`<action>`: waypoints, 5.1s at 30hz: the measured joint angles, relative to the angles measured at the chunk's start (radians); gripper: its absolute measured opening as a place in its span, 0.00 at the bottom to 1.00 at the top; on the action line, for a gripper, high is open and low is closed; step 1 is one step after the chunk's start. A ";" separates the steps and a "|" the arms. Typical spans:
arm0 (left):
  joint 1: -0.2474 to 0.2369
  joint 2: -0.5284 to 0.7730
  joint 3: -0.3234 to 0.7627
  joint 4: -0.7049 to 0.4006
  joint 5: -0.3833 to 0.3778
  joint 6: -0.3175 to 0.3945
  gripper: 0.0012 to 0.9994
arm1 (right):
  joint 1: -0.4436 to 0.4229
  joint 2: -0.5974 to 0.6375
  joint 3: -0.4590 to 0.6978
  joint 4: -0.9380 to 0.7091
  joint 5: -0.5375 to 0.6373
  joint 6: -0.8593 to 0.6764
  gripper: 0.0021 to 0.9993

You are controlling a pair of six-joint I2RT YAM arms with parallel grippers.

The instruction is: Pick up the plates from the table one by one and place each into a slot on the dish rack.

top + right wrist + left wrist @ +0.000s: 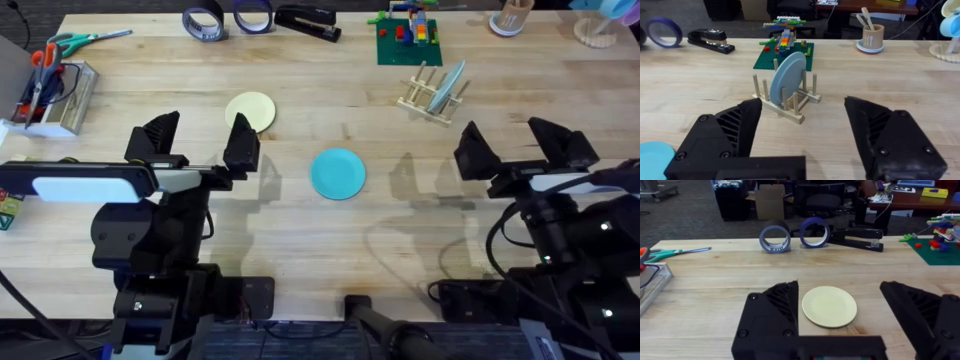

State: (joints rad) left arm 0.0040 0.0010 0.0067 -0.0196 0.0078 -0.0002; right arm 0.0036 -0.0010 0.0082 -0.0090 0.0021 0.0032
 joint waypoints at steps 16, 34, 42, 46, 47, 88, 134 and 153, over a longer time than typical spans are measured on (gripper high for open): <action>0.000 0.000 0.000 -0.006 0.000 0.000 0.99 | 0.000 0.000 0.000 0.000 0.000 0.000 0.99; 0.000 0.000 0.206 -0.143 -0.001 0.008 0.99 | 0.000 0.002 0.266 -0.330 -0.019 0.000 1.00; 0.000 0.029 0.533 -0.533 -0.001 0.007 0.99 | 0.000 0.096 0.458 -0.523 -0.019 0.000 1.00; 0.000 0.116 0.691 -0.707 -0.001 0.003 0.99 | 0.000 0.178 0.542 -0.574 -0.019 0.000 1.00; 0.000 0.148 0.732 -0.753 -0.001 0.003 0.99 | 0.000 0.205 0.567 -0.587 -0.019 0.000 1.00; 0.000 1.163 1.575 -1.533 0.001 -0.103 0.96 | 0.000 1.016 1.354 -1.250 -0.026 0.000 1.00; 0.000 1.173 1.076 -1.192 0.665 0.023 0.04 | 0.000 1.016 1.354 -1.251 -0.026 0.000 1.00; 0.000 1.351 0.983 -1.085 0.760 0.056 0.04 | 0.000 1.016 1.354 -1.252 -0.026 0.000 0.99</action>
State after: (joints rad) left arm 0.0040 1.3515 0.9897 -1.1049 0.7674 0.0556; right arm 0.0036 1.0149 1.3625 -1.2606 -0.0235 0.0036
